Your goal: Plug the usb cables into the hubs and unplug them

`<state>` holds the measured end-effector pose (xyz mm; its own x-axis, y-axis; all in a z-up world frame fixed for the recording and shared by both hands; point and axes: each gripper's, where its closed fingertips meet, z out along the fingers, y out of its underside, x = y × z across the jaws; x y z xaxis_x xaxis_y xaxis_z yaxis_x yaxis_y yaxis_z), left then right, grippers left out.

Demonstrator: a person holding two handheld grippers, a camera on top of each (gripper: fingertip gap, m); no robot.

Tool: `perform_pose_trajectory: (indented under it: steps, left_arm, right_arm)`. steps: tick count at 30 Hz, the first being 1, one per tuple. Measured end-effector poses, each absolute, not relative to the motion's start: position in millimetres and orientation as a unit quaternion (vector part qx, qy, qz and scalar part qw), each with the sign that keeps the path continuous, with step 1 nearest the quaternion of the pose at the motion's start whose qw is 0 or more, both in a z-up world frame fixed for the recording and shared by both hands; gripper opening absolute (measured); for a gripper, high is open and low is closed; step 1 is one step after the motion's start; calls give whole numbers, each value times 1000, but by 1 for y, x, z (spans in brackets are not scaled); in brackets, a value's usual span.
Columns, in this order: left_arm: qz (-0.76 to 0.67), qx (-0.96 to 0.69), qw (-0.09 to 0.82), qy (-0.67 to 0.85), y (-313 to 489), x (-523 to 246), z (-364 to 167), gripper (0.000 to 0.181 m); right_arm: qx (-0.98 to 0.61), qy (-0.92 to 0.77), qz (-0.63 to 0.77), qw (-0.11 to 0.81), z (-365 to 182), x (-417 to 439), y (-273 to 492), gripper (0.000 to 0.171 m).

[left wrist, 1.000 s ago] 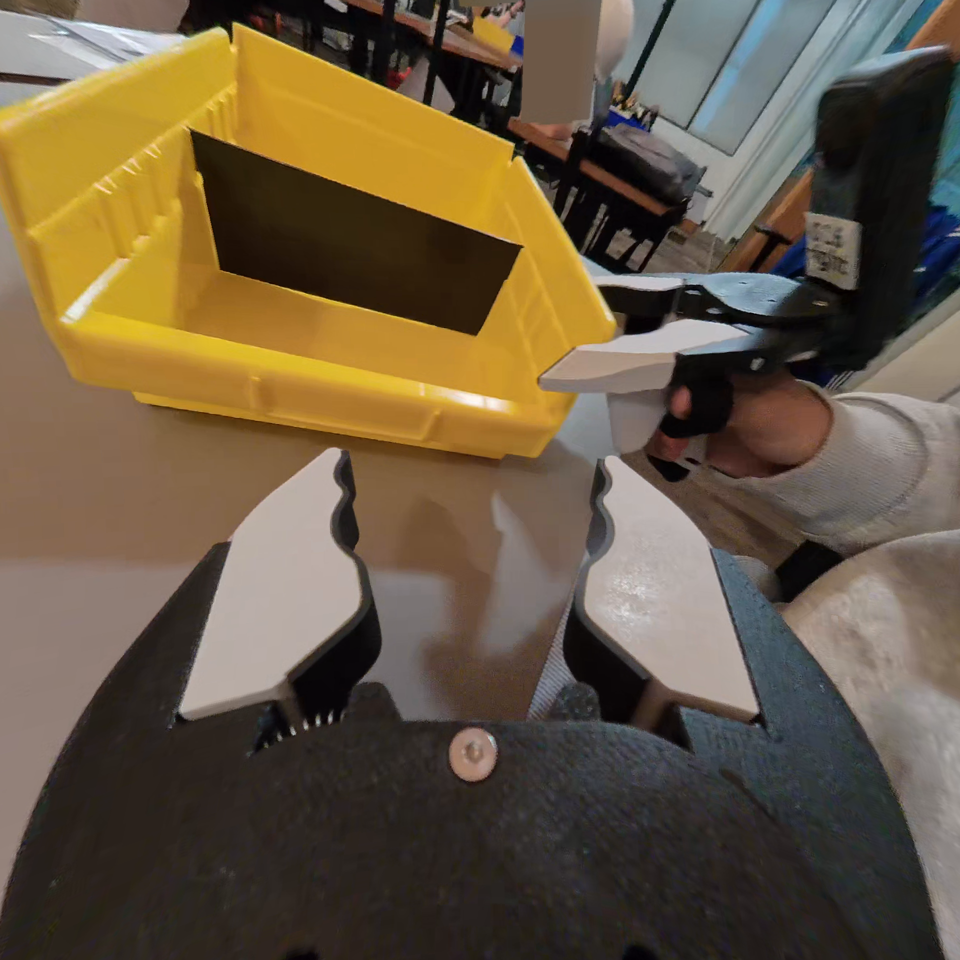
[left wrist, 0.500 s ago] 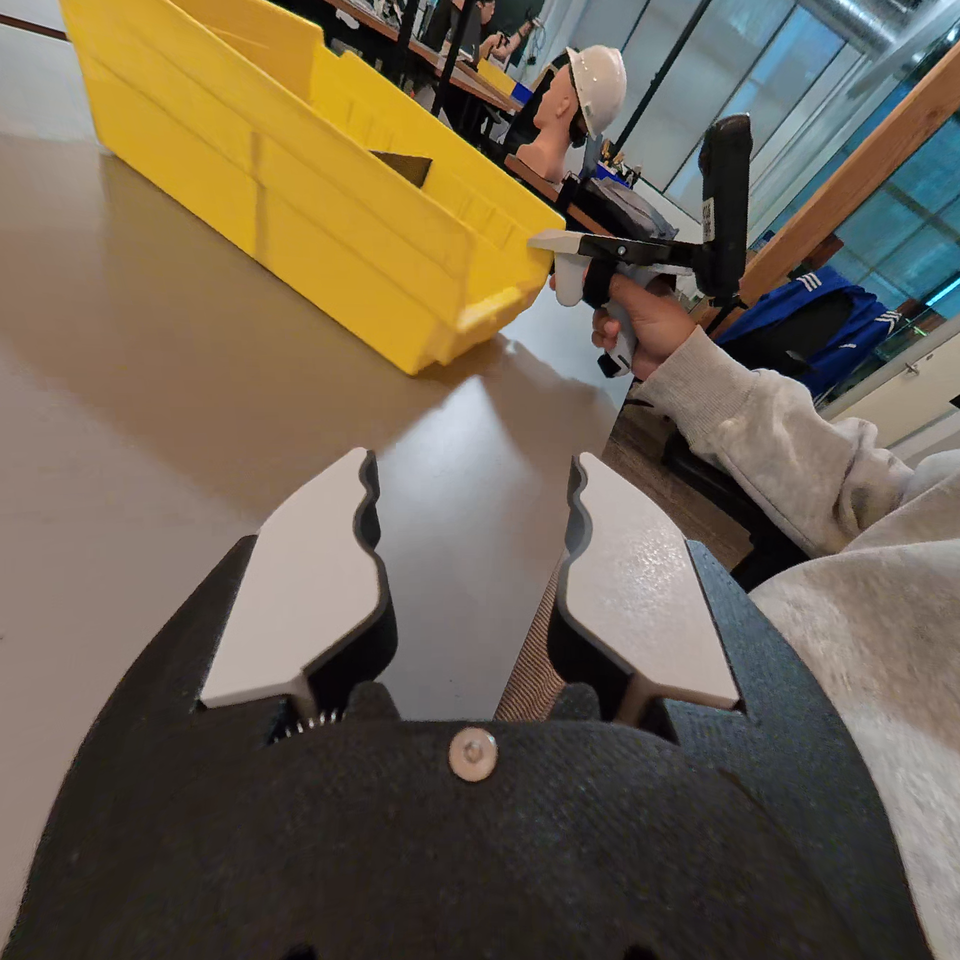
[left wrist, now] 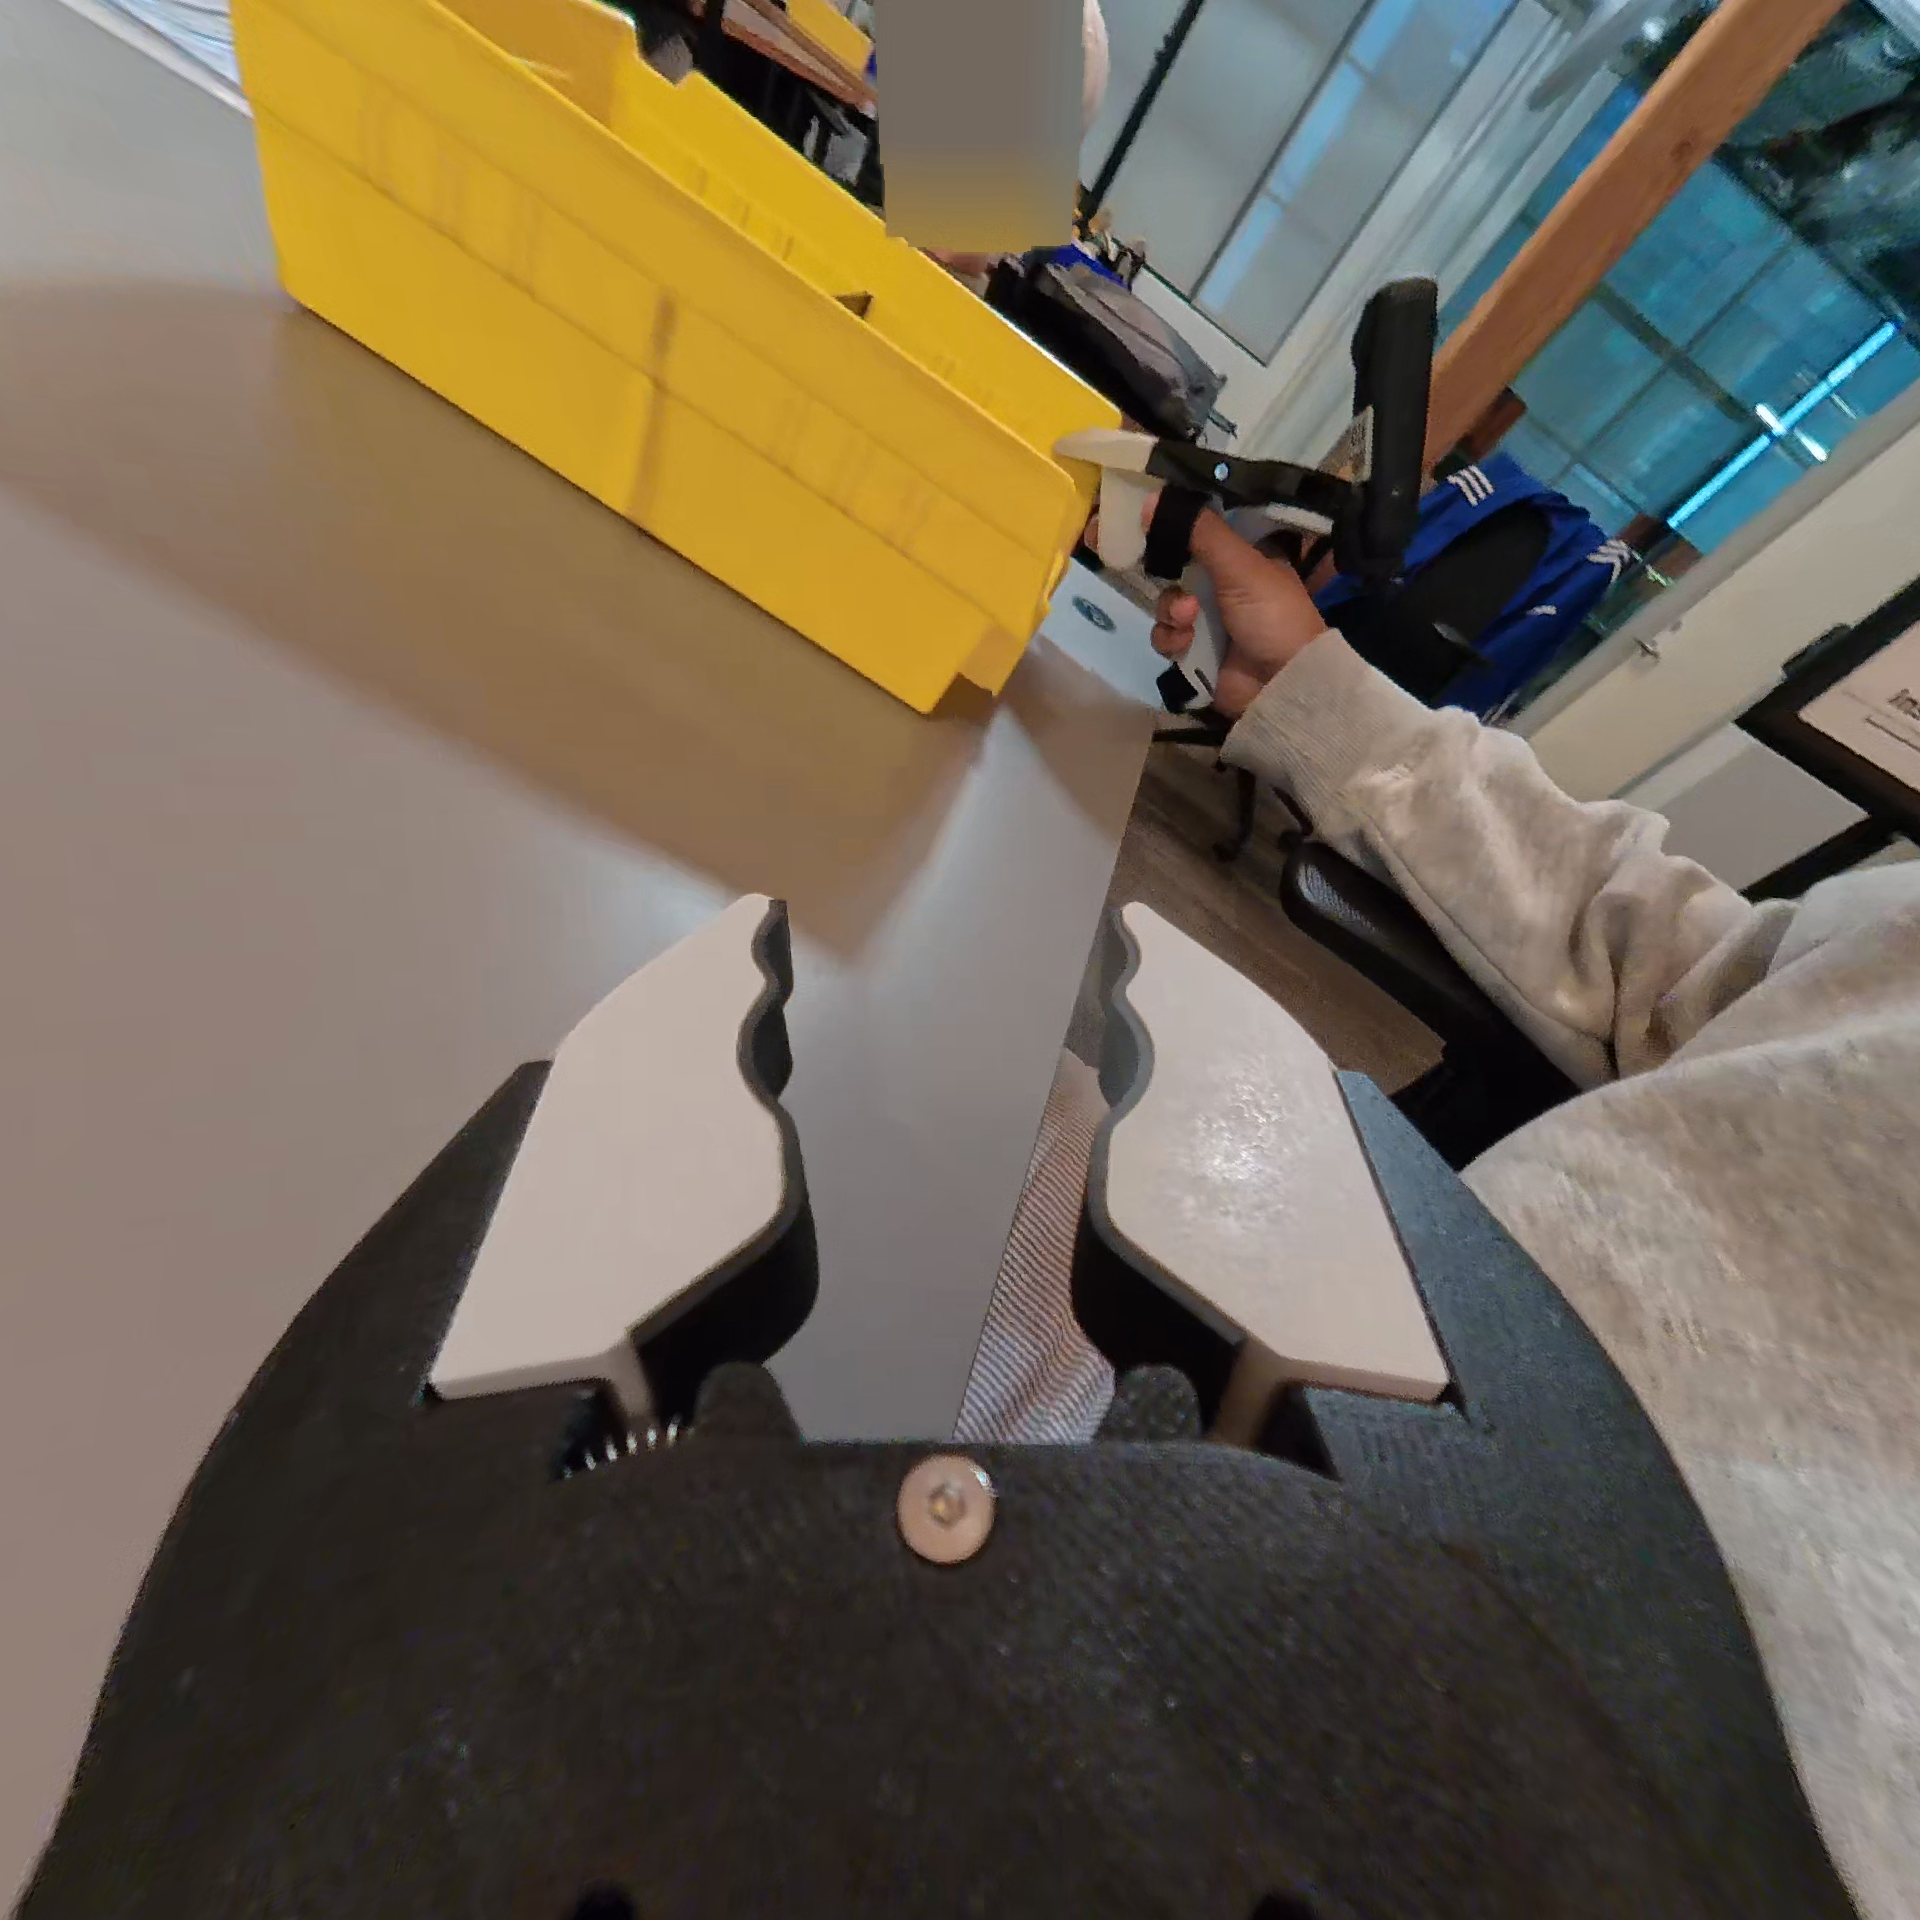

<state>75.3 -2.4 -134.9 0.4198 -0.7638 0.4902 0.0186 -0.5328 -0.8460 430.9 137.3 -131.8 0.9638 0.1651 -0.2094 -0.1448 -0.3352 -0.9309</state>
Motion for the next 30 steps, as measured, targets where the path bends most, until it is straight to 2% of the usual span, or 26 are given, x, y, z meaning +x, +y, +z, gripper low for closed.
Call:
perform_pose_trajectory:
  steps: [1, 12, 21, 26, 30]
  left_arm:
    - [-474, -735, 410, 261, -4, 78, -136, 56]
    - [-454, -730, 443, 255, 3, 70, -130, 49]
    - [-449, -737, 439, 251, -2, 64, -133, 50]
    - [-453, -738, 441, 235, 0, 59, -132, 52]
    - [-442, -742, 448, 232, 3, 54, -133, 52]
  right_arm:
    - [-804, -1, 129, 581, -131, 441, 137, 3]
    - [-742, 122, 210, 624, -123, 506, 134, 7]
    - [-748, 142, 183, 622, -123, 518, 139, 12]
    - [-650, 144, 175, 726, -46, 512, 122, 21]
    - [-604, 31, 181, 775, 7, 429, 100, 16]
